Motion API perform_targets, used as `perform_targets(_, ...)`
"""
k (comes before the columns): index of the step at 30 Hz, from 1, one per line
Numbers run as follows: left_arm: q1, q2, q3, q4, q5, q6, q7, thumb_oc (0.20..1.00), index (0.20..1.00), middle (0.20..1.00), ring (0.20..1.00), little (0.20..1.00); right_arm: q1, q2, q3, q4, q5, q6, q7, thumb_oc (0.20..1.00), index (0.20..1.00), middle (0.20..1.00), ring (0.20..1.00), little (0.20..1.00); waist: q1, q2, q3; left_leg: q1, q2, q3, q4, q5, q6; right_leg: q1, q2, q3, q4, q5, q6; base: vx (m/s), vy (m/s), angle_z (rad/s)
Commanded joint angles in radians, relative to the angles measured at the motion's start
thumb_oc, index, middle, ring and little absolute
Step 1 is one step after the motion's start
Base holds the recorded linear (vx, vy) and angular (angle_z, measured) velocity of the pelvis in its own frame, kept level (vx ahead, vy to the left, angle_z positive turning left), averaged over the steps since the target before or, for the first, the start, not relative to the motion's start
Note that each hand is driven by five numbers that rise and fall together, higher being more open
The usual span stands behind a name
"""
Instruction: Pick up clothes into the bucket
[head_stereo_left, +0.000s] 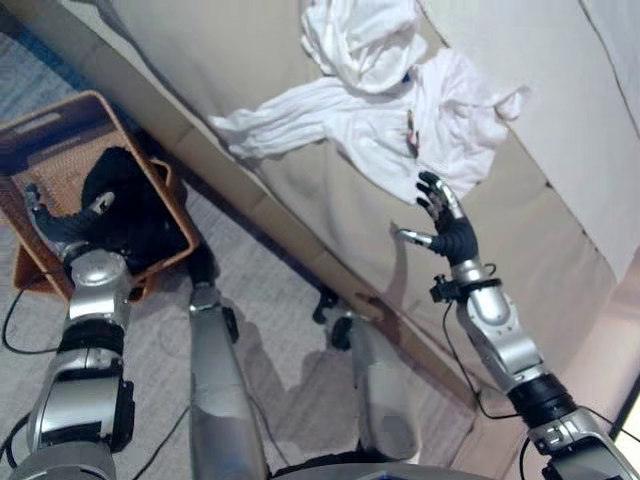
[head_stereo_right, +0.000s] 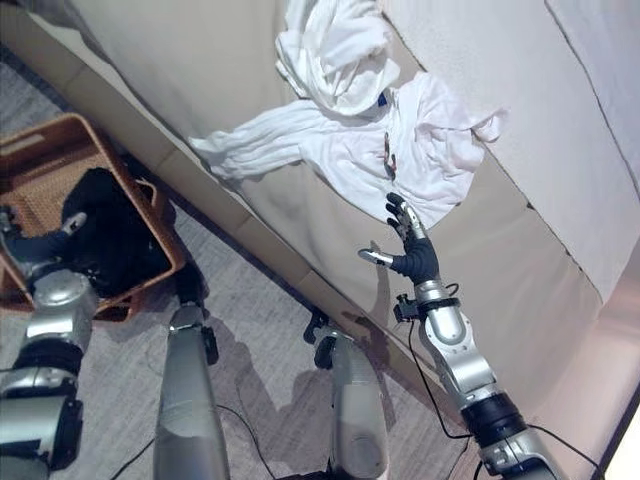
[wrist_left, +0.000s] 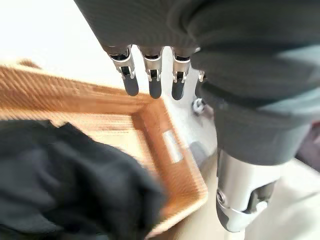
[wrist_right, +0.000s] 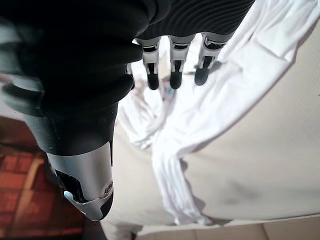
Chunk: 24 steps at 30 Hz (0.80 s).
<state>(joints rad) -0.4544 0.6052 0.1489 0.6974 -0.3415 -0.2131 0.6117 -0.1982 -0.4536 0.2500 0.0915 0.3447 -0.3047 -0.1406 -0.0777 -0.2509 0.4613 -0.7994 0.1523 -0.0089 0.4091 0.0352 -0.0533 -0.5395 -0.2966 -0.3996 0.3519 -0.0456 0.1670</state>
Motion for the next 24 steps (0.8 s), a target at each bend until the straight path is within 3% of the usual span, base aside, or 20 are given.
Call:
perform_targets(1,0.046,-0.026,0.026,-0.069,-0.024,-0.114,-0.017,1.000,1.000,1.000,1.000,1.000,0.017,-0.023,-0.091,-0.003,-0.015,-0.027,-0.014,1.000,1.000,1.000,1.000,1.000,0.024,0.027,-0.048,0.053,-0.009,0.014,0.054,-0.129,0.022,-0.010,-0.041,0.013,-0.041,0.169,0.059,0.05,0.013,-0.05)
perform_targets(9,0.240,-0.162,-0.027,-0.395,-0.032,-0.203,-0.183,1.000,1.000,1.000,1.000,1.000,0.093,-0.016,-0.201,0.050,-0.065,-0.005,-0.003,1.000,1.000,1.000,1.000,1.000,0.066,0.093,-0.093,0.255,-0.031,0.039,-0.048,-0.108,0.016,0.185,-0.069,0.012,-0.139,0.189,0.064,0.08,0.007,0.06)
perform_targets(13,0.285,-0.183,-0.059,-0.476,-0.088,-0.227,-0.276,1.000,1.000,1.000,1.000,1.000,0.124,-0.010,-0.221,0.062,-0.070,-0.005,0.010,1.000,1.000,1.000,1.000,1.000,0.072,0.103,-0.110,0.327,-0.034,0.053,-0.078,-0.107,0.014,0.250,-0.075,0.014,-0.172,0.193,0.066,0.06,0.001,-0.01)
perform_targets(15,0.306,-0.197,-0.082,-0.499,-0.121,-0.237,-0.339,1.000,1.000,1.000,1.000,1.000,0.136,-0.004,-0.229,0.074,-0.082,-0.004,0.017,1.000,1.000,1.000,1.000,1.000,0.068,0.104,-0.120,0.368,-0.039,0.079,-0.106,-0.077,0.025,0.274,-0.093,0.003,-0.190,0.223,0.058,0.01,0.025,-0.11)
perform_targets(17,0.330,-0.208,-0.099,-0.541,-0.151,-0.241,-0.385,1.000,1.000,1.000,1.000,1.000,0.138,0.007,-0.234,0.083,-0.088,-0.005,0.024,1.000,1.000,1.000,1.000,1.000,0.076,0.108,-0.121,0.424,-0.026,0.104,-0.127,-0.078,0.027,0.274,-0.101,-0.015,-0.163,0.234,0.063,0.07,0.018,-0.20)
perform_targets(18,0.337,-0.205,-0.118,-0.578,-0.168,-0.238,-0.419,1.000,1.000,1.000,1.000,1.000,0.116,0.021,-0.214,0.096,-0.105,-0.001,0.019,1.000,1.000,1.000,1.000,1.000,0.106,0.121,-0.118,0.483,0.016,0.147,-0.130,-0.111,0.013,0.298,-0.114,-0.113,-0.101,0.208,0.077,0.03,0.013,-0.36)
perform_targets(24,0.364,-0.242,-0.189,-0.542,-0.217,-0.217,-0.503,1.000,1.000,1.000,1.000,1.000,0.084,0.060,-0.168,0.118,-0.148,0.013,0.016,1.000,1.000,1.000,1.000,1.000,0.079,0.128,-0.155,0.606,0.052,0.214,-0.189,-0.093,-0.015,0.370,-0.058,-0.068,-0.192,0.178,0.064,0.06,-0.082,-0.72)
